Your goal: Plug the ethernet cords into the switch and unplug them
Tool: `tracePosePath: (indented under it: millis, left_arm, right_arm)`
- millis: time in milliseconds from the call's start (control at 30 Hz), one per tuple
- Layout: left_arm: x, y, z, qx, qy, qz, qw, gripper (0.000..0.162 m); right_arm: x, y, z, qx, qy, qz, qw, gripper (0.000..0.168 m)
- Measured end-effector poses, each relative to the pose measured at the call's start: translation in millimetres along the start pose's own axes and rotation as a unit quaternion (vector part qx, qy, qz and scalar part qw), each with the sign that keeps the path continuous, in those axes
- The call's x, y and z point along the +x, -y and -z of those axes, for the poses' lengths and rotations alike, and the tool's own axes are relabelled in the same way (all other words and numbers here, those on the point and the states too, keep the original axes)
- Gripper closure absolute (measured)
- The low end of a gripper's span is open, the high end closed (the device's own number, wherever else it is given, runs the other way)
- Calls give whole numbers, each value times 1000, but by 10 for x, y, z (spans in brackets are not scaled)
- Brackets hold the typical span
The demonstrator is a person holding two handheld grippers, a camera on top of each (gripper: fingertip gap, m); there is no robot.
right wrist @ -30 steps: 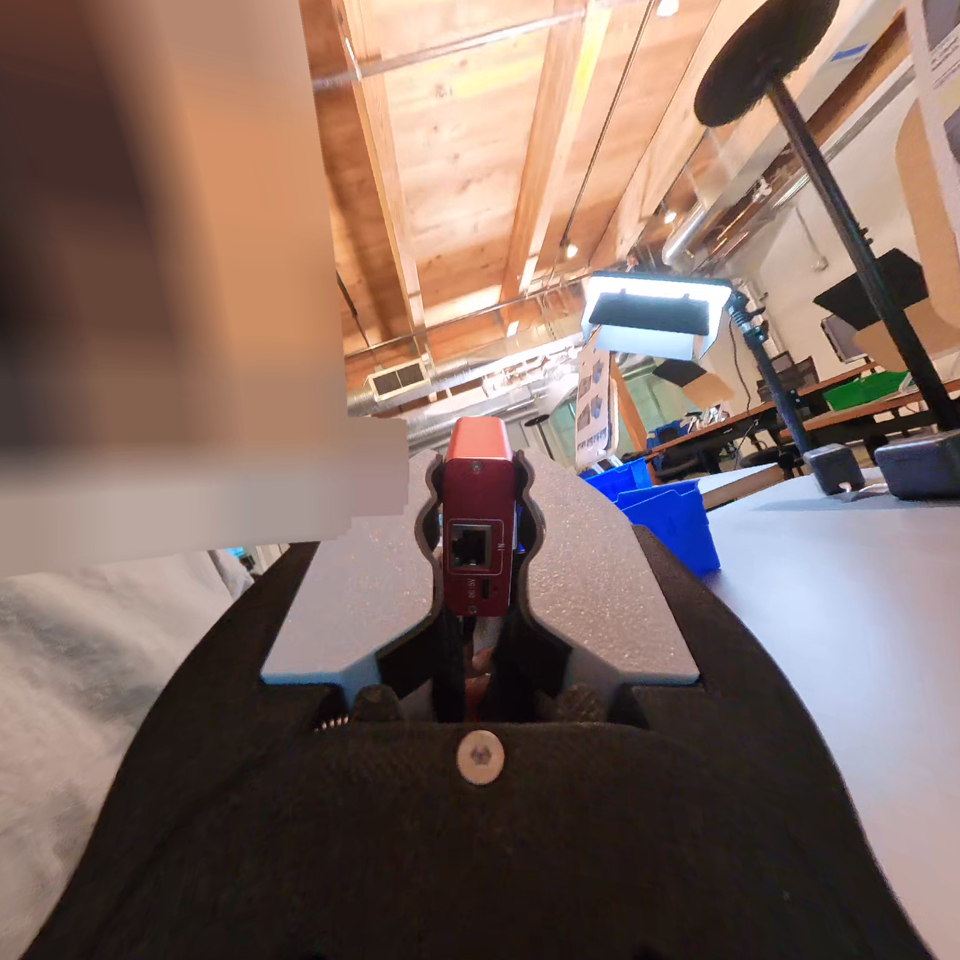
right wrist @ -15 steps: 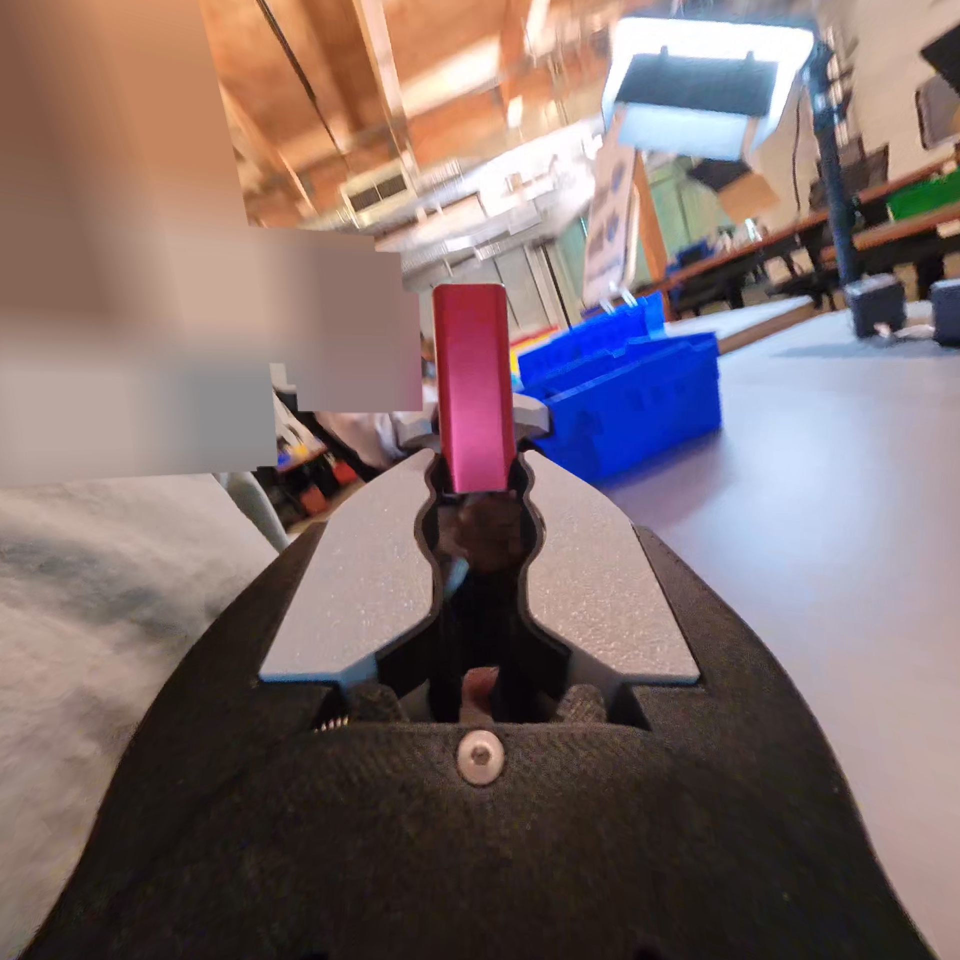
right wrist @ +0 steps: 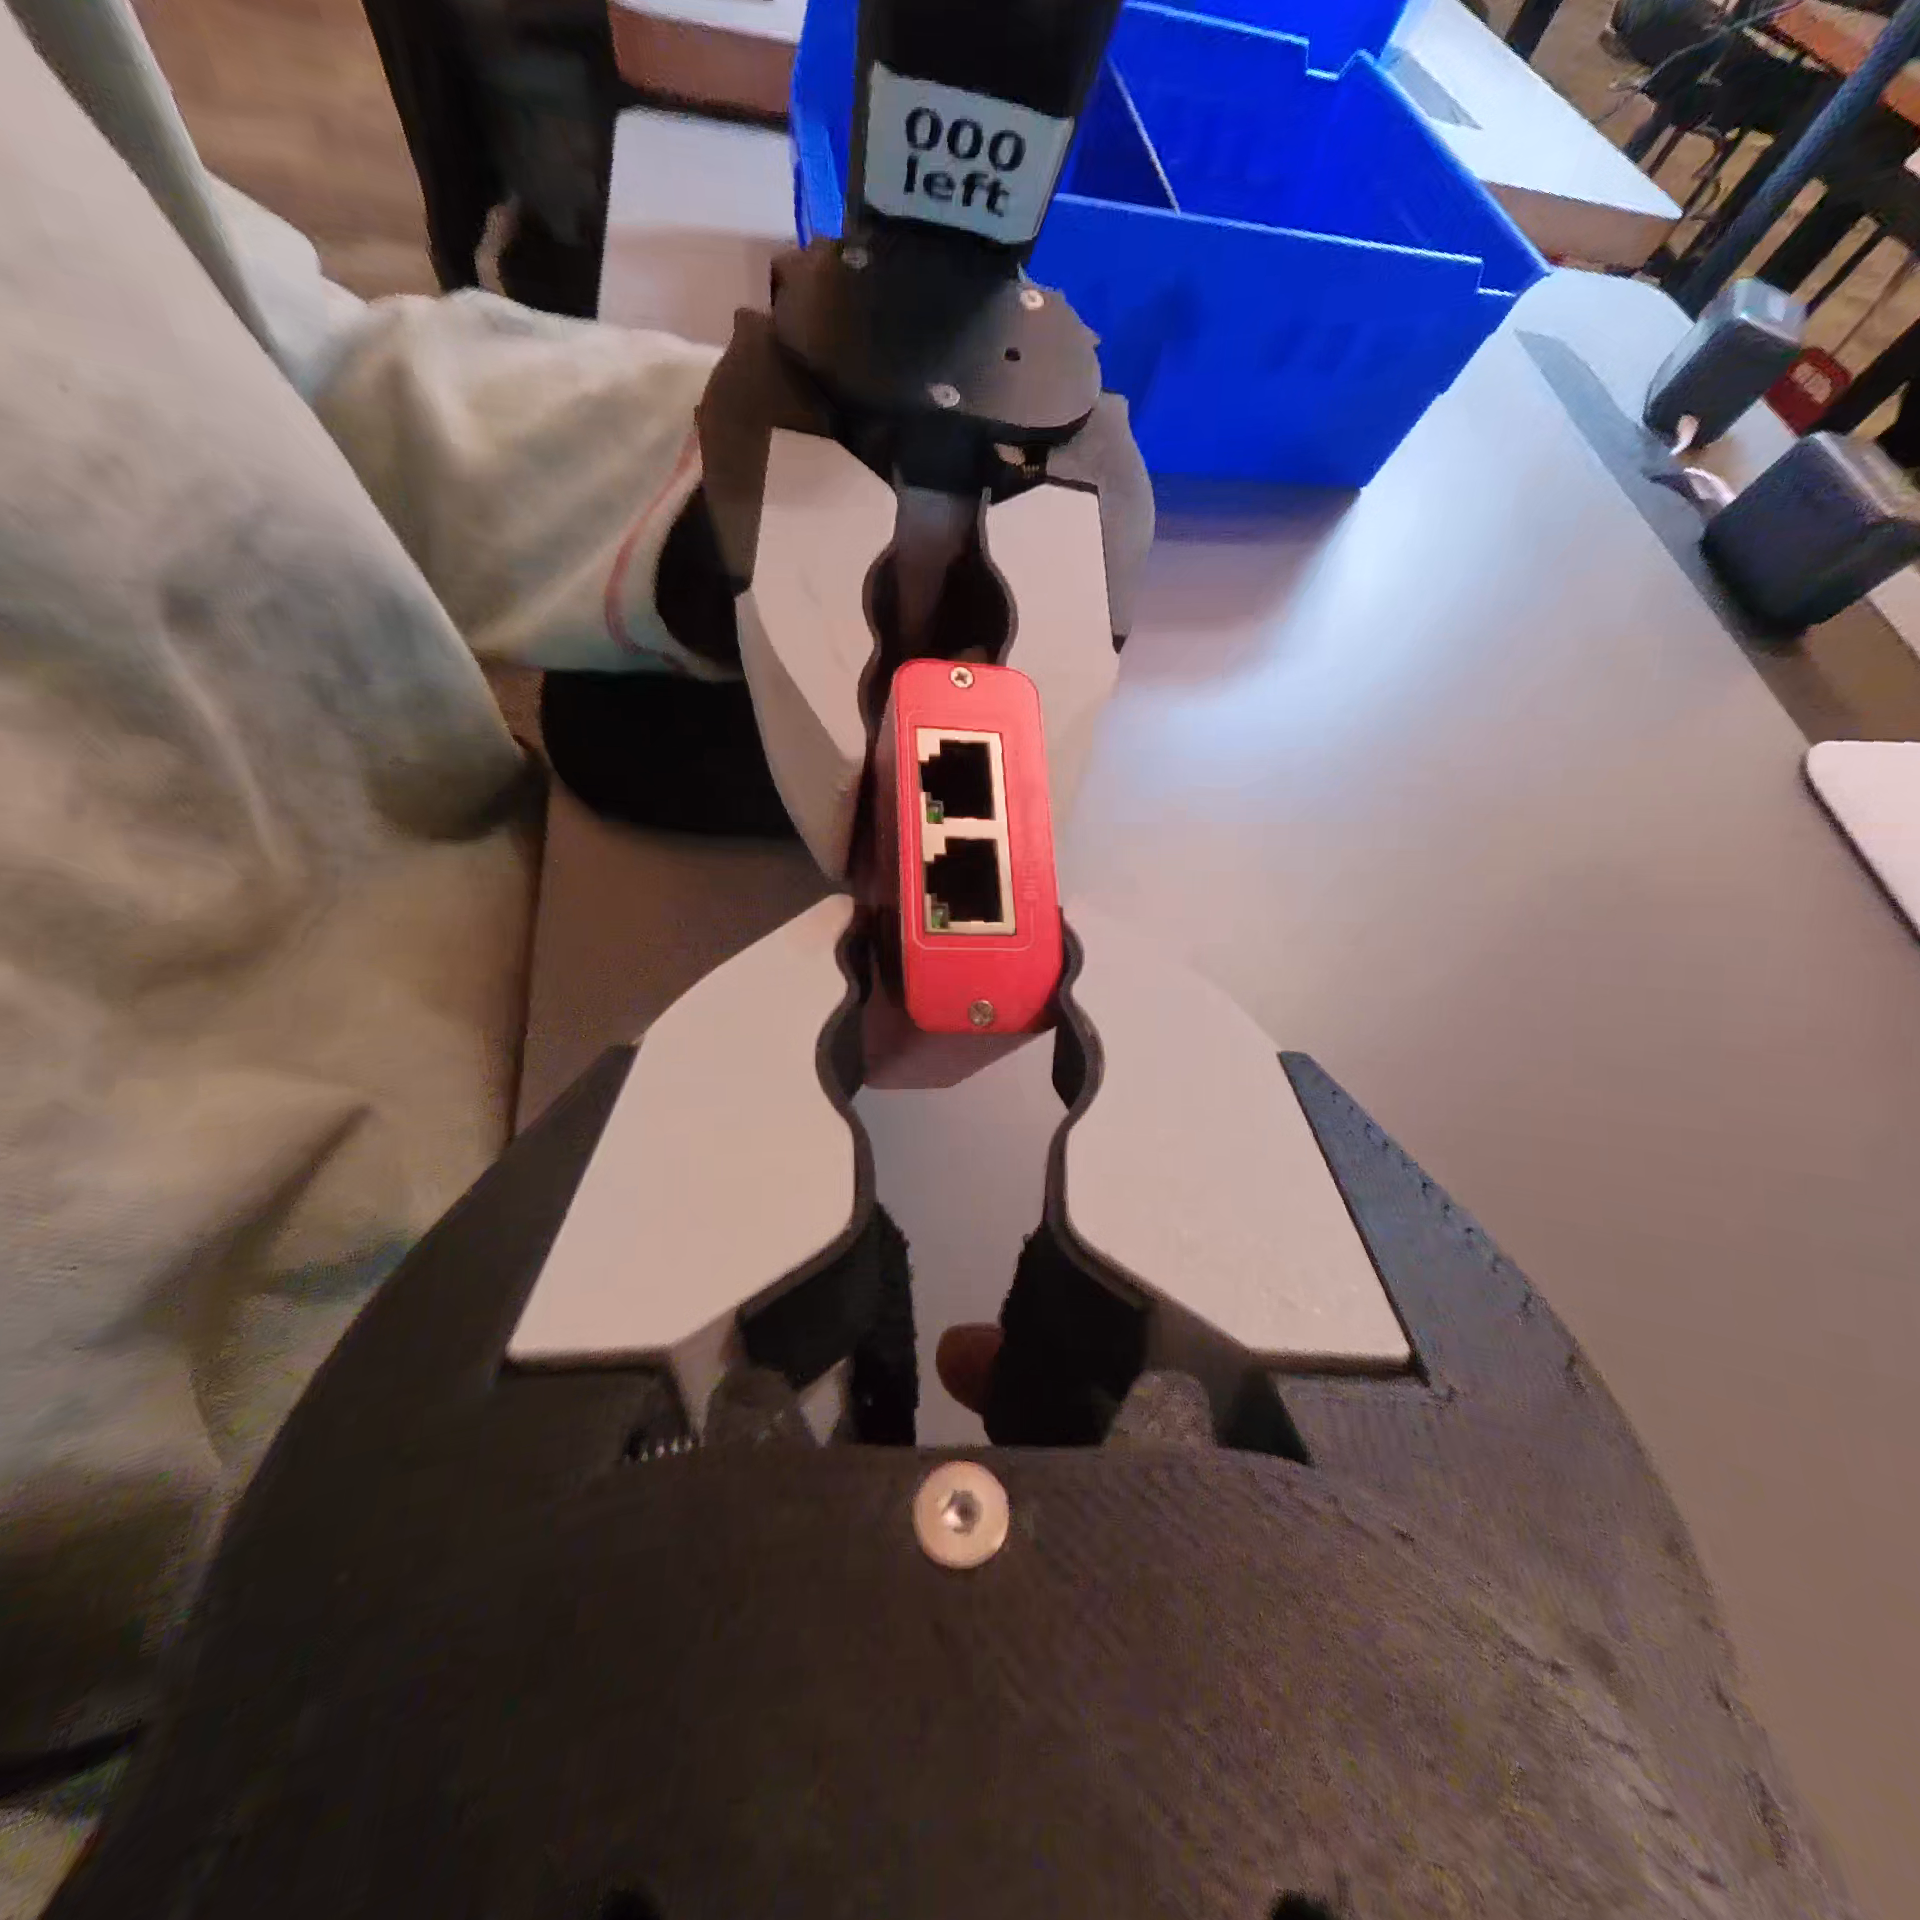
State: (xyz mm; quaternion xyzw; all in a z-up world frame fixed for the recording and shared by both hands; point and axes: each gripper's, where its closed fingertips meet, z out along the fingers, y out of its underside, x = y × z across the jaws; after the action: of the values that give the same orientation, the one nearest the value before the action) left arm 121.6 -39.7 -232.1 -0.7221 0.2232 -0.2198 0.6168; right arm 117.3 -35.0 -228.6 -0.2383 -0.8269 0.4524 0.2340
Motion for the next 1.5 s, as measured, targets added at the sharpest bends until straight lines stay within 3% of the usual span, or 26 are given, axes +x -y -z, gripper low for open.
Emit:
tracePosePath:
  millis: [167,300,433,567,700,900,1167,1500]
  left_arm:
    - [-221,158,113,68,47,66,994,129]
    - [-338,179,162,87,70,103,988,123]
    - [-313,140,114,68,69,92,991,123]
    - [-309,142,113,67,71,87,991,123]
    - [-337,156,135,77,74,98,989,123]
    - [-352,156,139,79,75,103,989,124]
    - [-363,162,146,82,77,106,988,125]
    - [-350,150,127,75,77,99,989,125]
  right_arm:
    - [199,164,203,69,-51,-32,996,141]
    - [873,99,1010,85,-236,-77,965,141]
    - [1605,-354,2145,21,-429,-132,893,141]
    - [2166,-1159,2754,-62,-495,-238,833,141]
    - [2521,-1850,2806,-109,-491,-321,803,141]
    - [2684,-2357,2668,-192,-453,-382,782,141]
    - [2714,-2594,2627,-268,-444,-388,762,140]
    - [2491,-2607,2737,-287,-439,-393,755,140]
